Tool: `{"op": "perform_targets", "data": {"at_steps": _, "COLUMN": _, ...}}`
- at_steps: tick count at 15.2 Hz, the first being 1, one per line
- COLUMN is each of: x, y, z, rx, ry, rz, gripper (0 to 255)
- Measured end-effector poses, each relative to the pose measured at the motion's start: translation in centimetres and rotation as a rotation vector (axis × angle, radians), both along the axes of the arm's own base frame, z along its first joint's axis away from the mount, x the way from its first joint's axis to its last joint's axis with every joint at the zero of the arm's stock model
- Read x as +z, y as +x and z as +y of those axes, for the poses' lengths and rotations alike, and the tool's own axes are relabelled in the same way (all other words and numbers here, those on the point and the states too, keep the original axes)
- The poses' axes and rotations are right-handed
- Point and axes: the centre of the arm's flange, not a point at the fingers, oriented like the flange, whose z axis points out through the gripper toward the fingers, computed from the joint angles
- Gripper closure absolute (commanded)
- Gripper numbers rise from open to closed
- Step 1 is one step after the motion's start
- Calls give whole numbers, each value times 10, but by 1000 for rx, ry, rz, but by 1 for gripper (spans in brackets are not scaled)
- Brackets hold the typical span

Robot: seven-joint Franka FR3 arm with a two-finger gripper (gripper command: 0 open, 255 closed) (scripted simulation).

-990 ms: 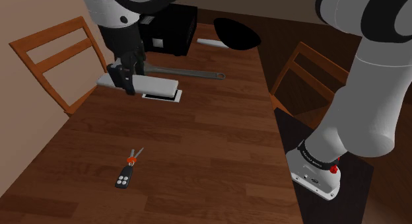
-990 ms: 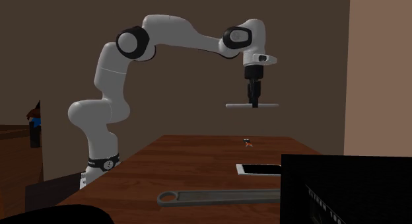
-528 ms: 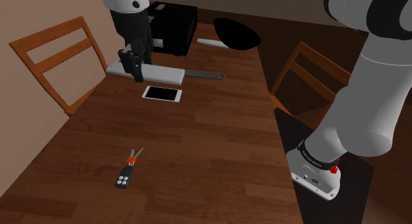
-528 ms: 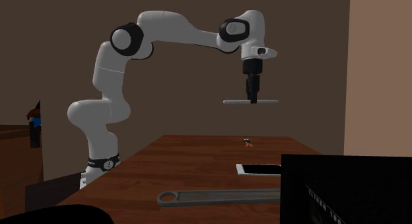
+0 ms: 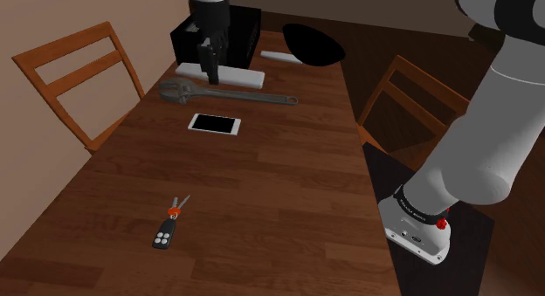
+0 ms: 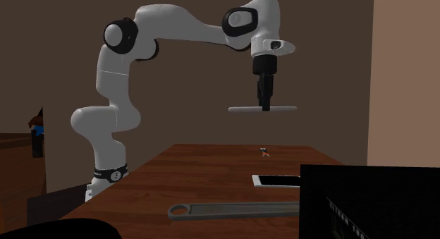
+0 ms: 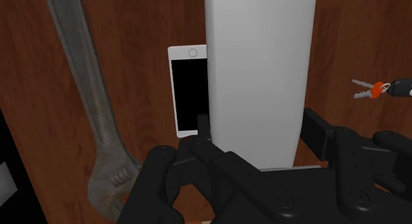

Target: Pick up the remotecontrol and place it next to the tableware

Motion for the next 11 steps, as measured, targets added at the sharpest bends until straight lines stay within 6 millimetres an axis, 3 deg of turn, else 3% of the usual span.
{"op": "perform_targets", "data": {"at_steps": 11, "x": 2, "y": 49, "z": -139, "rx": 0, "ry": 0, "rz": 0, "gripper": 255}}
